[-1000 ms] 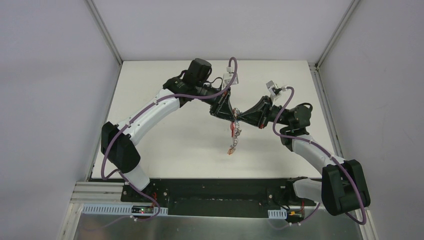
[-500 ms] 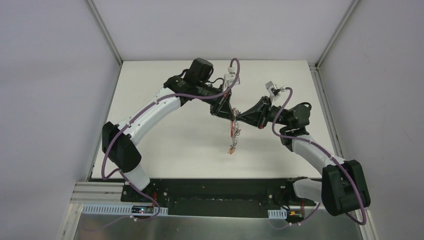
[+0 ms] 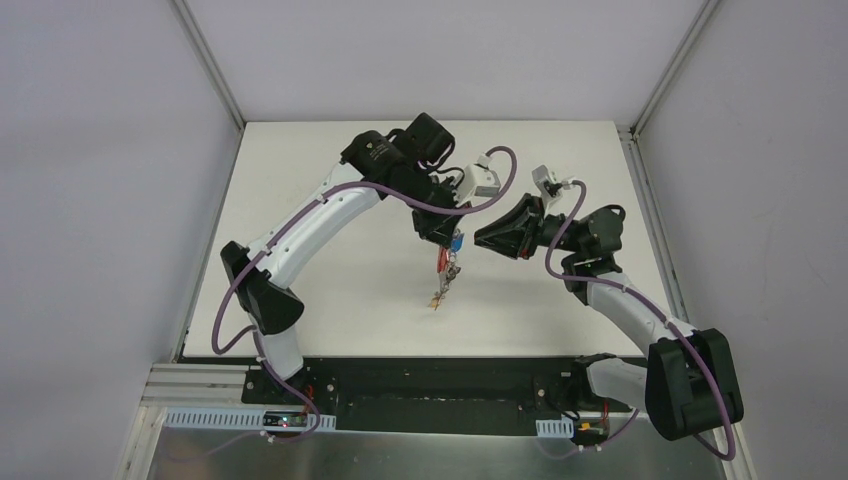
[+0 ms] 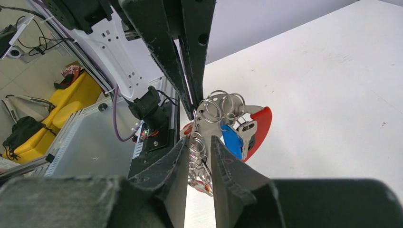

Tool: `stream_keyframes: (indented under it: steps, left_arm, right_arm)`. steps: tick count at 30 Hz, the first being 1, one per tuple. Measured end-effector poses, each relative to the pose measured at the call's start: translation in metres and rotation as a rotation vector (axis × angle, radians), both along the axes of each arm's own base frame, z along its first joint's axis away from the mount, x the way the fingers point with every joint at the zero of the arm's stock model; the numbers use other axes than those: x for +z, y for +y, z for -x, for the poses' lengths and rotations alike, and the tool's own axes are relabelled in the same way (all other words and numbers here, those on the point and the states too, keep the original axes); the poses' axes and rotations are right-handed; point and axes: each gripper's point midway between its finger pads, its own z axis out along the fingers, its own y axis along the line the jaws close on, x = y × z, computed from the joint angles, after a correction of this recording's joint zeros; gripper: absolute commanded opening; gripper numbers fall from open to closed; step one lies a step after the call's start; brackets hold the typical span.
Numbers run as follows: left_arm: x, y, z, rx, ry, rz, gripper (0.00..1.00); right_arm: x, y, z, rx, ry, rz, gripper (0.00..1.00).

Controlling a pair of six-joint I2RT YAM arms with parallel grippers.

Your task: Put the keys on the keyring

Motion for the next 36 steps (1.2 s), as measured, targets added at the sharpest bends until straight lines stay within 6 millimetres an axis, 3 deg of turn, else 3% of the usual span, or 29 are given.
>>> stream_keyframes:
  steps: [10, 36]
  left_arm:
    - [0.002, 0.002, -0.006, -0.053, -0.148, -0.14, 0.0]
    - [-0.004, 0.043, -0.036, -0.226, -0.603, -0.55, 0.0]
  right_arm:
    - [-0.001, 0.009, 0.017, 0.07, -0.028, -0.001, 0.39]
    - [-0.012, 0.012, 0.012, 0.068, -0.003, 0.012, 0.39]
